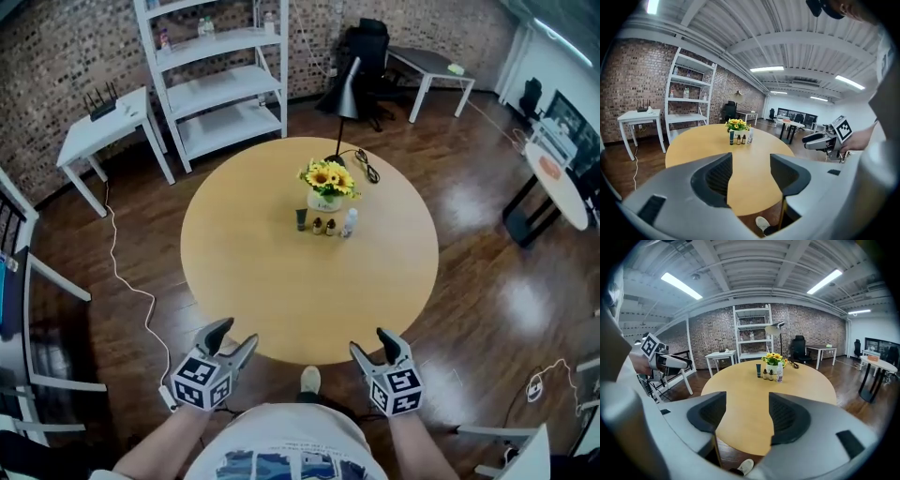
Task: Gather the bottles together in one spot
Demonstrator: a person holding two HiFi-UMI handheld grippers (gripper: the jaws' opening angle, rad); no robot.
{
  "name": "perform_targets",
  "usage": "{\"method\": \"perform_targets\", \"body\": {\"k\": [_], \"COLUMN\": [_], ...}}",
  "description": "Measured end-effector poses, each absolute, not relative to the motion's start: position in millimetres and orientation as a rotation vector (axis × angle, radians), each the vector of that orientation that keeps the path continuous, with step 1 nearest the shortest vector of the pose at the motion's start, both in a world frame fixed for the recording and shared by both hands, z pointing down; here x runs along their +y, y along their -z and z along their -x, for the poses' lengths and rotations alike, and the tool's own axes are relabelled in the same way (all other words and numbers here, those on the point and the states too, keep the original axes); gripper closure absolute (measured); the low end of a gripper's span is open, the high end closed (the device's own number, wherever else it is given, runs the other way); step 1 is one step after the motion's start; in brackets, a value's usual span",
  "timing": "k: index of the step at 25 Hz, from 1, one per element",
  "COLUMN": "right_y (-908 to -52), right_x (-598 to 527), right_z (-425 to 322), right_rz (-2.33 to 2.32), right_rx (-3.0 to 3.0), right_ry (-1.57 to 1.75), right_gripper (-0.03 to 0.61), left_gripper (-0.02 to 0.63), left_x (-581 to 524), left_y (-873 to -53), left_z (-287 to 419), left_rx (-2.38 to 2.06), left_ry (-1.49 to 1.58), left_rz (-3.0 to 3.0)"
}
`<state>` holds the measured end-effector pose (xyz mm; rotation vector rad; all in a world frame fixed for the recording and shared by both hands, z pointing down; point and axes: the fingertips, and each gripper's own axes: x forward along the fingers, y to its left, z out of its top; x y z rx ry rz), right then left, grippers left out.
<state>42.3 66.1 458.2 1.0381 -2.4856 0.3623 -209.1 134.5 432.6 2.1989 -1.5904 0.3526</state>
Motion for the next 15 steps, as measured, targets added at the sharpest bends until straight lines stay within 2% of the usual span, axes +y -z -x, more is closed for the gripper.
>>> {"method": "perform_targets", "body": {"k": [6, 15], "right_y": [-452.0, -440.9], "right_x": [127.0, 173.8], "right_z": [-23.7, -15.6], "right_rz": [-1.069, -1.075], "right_rx": [-2.458, -2.446], "right_ry": [-0.355, -0.351], "right_gripper": [0.273, 0.272], "left_gripper": [0.385, 0.383], "left_x": [196.9, 246.9], "left_y": [-440.9, -442.1], "left_z": [241.0, 252.1], "left_rx": [-1.579, -1.556], "left_ry": [-0.338, -0.268], "left_rz": [-2.183, -2.157]}}
